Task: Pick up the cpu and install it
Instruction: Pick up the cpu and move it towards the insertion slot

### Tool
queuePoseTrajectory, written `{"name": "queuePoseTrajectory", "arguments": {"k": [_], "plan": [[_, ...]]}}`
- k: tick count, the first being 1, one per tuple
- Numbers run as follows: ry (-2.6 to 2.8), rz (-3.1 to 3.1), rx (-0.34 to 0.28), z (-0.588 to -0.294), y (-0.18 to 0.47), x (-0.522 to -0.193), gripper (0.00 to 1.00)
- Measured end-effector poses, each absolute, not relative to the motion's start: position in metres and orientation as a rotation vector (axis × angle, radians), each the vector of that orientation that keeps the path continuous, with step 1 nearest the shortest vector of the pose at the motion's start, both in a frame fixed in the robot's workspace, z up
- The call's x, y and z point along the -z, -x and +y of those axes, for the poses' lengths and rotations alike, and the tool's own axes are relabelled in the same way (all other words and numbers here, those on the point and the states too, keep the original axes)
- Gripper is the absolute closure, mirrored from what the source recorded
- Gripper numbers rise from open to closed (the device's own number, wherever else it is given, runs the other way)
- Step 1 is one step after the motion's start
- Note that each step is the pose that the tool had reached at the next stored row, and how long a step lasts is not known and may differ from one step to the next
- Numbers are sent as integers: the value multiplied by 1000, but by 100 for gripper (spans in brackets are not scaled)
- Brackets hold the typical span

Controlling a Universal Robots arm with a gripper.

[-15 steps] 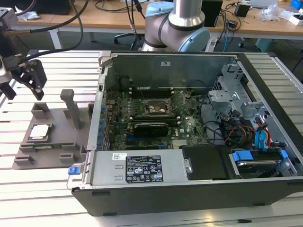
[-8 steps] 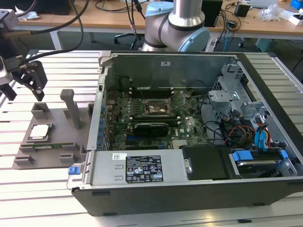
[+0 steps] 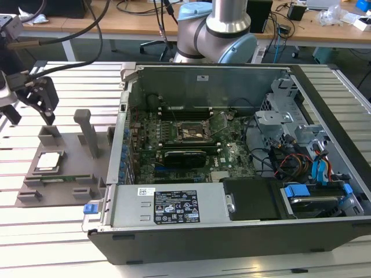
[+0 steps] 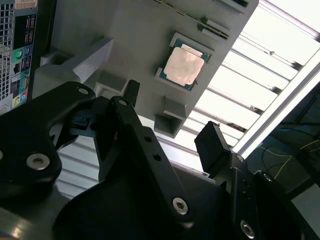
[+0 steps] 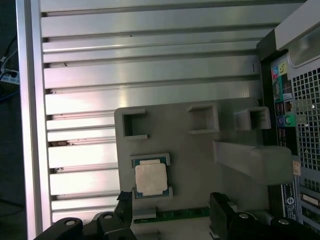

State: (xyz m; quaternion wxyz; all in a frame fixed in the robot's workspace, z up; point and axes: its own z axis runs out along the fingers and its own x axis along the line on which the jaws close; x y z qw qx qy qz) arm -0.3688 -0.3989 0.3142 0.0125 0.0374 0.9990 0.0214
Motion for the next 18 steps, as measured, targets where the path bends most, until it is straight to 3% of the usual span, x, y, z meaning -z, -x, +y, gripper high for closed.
{"name": "queuePoseTrajectory", "arguments": {"k": [18], "plan": [[-117,3114,-67,-399,369,-305,28]]}}
